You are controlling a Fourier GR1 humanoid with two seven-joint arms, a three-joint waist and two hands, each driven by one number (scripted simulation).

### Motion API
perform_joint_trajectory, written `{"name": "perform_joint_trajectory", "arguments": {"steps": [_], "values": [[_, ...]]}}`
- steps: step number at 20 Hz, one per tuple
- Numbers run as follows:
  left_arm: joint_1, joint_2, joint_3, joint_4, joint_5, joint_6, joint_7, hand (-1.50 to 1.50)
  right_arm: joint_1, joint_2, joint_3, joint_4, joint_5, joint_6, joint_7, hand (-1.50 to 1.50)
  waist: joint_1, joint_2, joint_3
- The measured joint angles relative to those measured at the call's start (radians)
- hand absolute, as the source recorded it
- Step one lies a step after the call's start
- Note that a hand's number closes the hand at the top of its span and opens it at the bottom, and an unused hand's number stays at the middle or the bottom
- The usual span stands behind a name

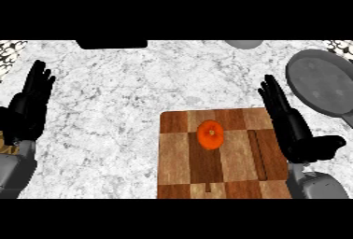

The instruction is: Pick the squash from the cutting board and place it in the pan

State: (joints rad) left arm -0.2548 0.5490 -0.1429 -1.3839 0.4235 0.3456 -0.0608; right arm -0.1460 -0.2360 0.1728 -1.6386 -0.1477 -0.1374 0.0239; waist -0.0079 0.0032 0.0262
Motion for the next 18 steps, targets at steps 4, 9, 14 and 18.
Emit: {"name": "perform_joint_trajectory", "arguments": {"steps": [4, 9, 14, 18], "values": [[-0.009, -0.018, -0.025, -0.016, 0.0, -0.017, 0.017, 0.0, -0.12, 0.013, 0.036, 0.019, -0.109, 0.166, -0.009, 1.5, 0.038, 0.005, -0.014], [-0.013, -0.061, -0.067, -0.031, 0.025, -0.045, 0.057, 0.0, -0.282, -0.075, 0.068, 0.068, -0.162, 0.432, -0.077, 1.5, 0.072, 0.013, -0.021], [0.001, -0.091, -0.09, -0.051, 0.028, -0.035, 0.088, 0.0, -0.319, -0.241, 0.012, 0.202, -0.088, 0.662, -0.344, -1.5, 0.055, 0.013, -0.022], [-0.009, -0.102, -0.089, -0.05, 0.032, -0.037, 0.109, 0.0, -0.396, -0.329, -0.008, 0.341, 0.043, 0.727, -0.528, -1.5, 0.054, 0.013, -0.022]]}}
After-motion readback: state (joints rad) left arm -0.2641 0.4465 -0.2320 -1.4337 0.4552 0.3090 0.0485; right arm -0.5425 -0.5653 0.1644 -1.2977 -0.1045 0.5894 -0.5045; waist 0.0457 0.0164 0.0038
